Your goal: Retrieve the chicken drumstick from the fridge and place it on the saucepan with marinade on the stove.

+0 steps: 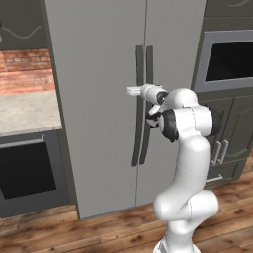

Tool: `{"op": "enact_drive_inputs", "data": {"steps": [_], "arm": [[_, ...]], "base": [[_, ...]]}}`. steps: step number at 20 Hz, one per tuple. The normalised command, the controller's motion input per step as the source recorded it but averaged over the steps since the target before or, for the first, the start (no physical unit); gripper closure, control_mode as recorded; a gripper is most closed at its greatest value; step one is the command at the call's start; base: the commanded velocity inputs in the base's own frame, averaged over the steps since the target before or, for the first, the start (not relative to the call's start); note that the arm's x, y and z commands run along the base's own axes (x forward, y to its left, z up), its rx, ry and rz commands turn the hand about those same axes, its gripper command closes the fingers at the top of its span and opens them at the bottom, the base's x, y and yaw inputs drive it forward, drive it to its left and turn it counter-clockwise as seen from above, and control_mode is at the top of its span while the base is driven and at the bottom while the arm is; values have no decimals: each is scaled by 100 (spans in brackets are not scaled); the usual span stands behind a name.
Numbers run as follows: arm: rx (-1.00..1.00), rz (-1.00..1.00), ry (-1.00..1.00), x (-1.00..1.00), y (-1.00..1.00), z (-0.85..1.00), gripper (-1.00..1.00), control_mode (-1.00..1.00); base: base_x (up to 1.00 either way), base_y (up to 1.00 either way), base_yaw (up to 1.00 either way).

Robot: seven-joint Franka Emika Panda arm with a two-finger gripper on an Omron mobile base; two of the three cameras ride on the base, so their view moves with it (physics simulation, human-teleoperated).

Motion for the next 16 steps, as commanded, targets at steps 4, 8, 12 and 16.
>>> {"op": "enact_drive_inputs", "data": {"steps": [4, 8, 12, 16], "arm": [[0, 0, 2, 25, 0, 0, -100, -100], [0, 0, 1, 19, 0, 0, -100, -100], [0, 0, 4, 34, 0, 0, -100, -100], [0, 0, 14, 35, 0, 0, -100, -100]], "base": [[0, 0, 0], [0, 0, 0], [0, 0, 0], [0, 0, 0]]}}
